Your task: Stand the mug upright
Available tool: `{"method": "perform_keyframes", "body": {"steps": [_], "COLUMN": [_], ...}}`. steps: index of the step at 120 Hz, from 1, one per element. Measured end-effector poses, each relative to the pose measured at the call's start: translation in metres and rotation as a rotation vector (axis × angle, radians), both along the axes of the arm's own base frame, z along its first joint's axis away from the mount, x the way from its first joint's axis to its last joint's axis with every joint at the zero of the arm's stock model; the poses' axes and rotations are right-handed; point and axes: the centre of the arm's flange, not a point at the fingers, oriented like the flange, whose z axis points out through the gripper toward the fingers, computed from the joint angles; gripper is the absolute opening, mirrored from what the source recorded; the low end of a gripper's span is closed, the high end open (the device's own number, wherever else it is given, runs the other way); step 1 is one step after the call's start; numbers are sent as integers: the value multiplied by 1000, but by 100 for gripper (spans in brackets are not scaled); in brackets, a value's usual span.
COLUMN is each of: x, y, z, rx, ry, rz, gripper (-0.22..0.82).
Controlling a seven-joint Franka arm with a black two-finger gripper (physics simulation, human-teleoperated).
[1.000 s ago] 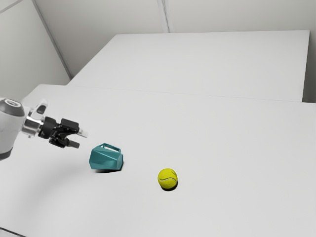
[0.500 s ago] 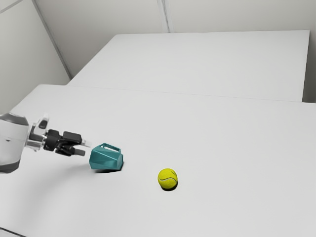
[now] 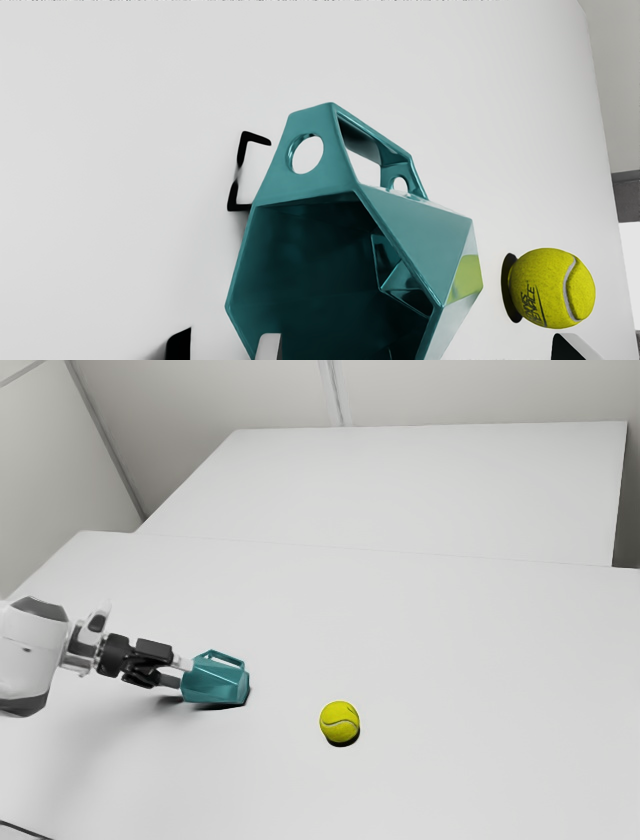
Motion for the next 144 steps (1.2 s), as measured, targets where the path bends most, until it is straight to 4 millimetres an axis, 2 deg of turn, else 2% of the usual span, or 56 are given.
{"method": "perform_keyframes", "body": {"steps": [35, 72, 87, 105, 114, 122, 144], "x": [6, 15, 17, 17, 17, 17, 19], "y": [-10, -35, -38, -34, -32, -31, -34], "z": [0, -7, -6, -5, -4, -3, 1], "rx": [-11, -50, -60, -57, -54, -53, -46], "ry": [-20, -44, -61, -76, -84, -88, -102], "rz": [-10, -48, -46, -37, -34, -32, -42], "gripper": [59, 57, 41, 13, 2, -4, -12]}}
